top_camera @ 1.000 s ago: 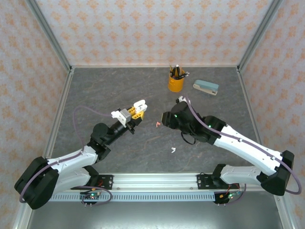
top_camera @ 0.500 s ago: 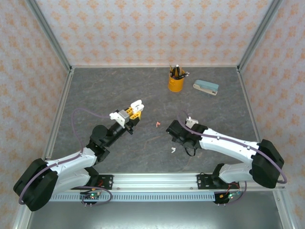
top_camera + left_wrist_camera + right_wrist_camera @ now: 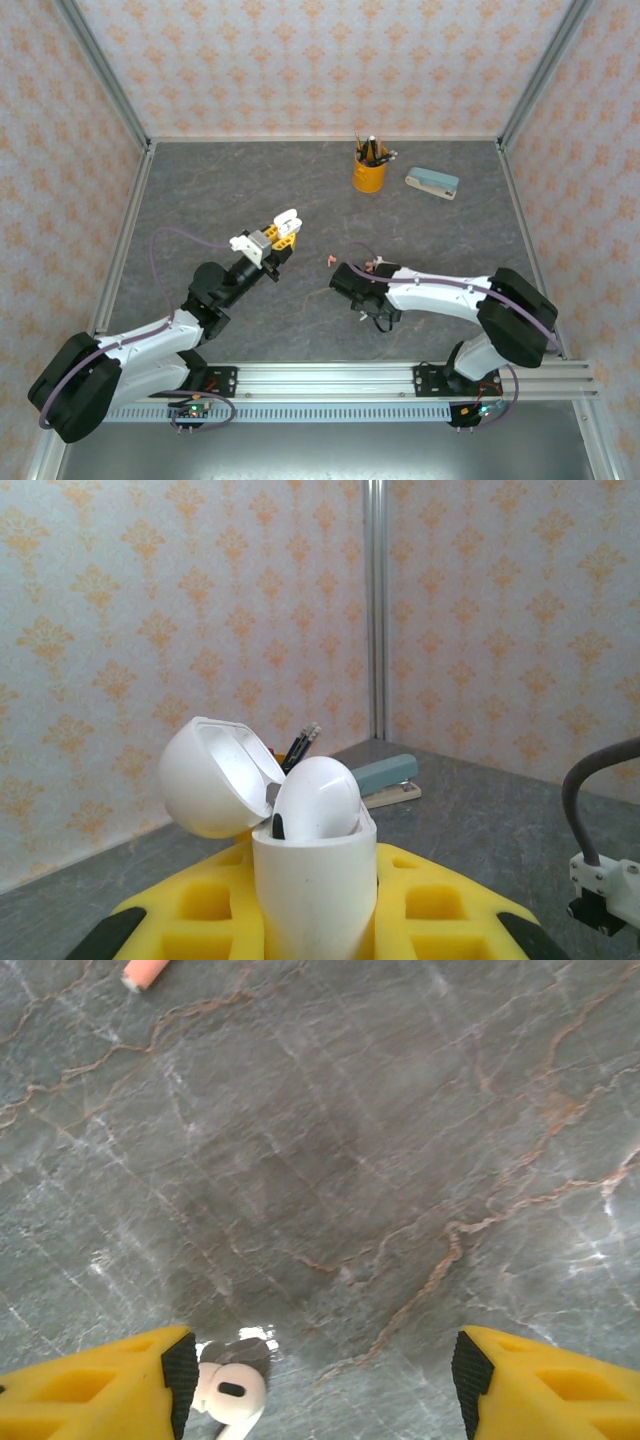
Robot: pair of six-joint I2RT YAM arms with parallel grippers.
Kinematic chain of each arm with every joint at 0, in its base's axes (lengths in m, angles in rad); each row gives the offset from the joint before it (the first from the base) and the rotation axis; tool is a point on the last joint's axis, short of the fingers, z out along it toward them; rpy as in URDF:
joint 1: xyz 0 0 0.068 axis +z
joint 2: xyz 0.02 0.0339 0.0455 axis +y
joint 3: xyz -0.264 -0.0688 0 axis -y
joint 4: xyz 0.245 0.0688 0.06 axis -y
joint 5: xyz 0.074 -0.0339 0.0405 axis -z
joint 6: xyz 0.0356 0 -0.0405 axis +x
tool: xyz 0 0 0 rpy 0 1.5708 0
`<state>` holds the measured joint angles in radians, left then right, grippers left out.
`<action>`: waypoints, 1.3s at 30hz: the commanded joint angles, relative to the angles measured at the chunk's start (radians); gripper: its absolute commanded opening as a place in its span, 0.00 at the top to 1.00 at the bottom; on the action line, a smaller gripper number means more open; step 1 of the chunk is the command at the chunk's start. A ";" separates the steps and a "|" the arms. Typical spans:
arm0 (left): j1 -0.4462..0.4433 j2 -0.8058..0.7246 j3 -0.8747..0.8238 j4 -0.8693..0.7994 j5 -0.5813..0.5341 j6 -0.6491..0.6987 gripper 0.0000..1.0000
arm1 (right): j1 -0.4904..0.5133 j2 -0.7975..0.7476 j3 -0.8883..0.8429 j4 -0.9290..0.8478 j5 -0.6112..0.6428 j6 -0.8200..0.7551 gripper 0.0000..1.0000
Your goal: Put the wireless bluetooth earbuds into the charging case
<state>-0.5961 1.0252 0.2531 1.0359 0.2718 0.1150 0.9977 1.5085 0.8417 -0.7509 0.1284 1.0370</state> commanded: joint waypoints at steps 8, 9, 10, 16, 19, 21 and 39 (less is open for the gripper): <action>-0.010 -0.019 -0.020 0.049 -0.025 0.029 1.00 | 0.028 0.069 0.052 0.038 -0.009 0.025 0.36; -0.010 -0.021 -0.020 0.049 -0.026 0.029 1.00 | 0.028 0.075 0.053 0.040 -0.010 0.026 0.36; -0.010 -0.022 -0.023 0.049 -0.026 0.030 1.00 | 0.028 0.080 0.054 0.043 -0.011 0.026 0.36; -0.010 -0.033 -0.027 0.043 -0.028 0.034 1.00 | 0.028 0.111 0.065 0.050 -0.015 0.028 0.40; -0.010 -0.035 -0.029 0.042 -0.029 0.035 1.00 | 0.028 0.115 0.063 0.054 -0.019 0.032 0.41; -0.008 -0.037 -0.031 0.043 -0.029 0.035 1.00 | 0.030 0.114 0.060 0.059 -0.022 0.033 0.42; -0.008 -0.047 -0.040 0.039 -0.029 0.034 1.00 | 0.045 0.100 0.004 0.079 -0.038 0.064 0.58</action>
<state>-0.5961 1.0027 0.2253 1.0359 0.2531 0.1326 1.0355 1.6127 0.8669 -0.6624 0.0803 1.0885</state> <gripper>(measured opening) 0.192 0.434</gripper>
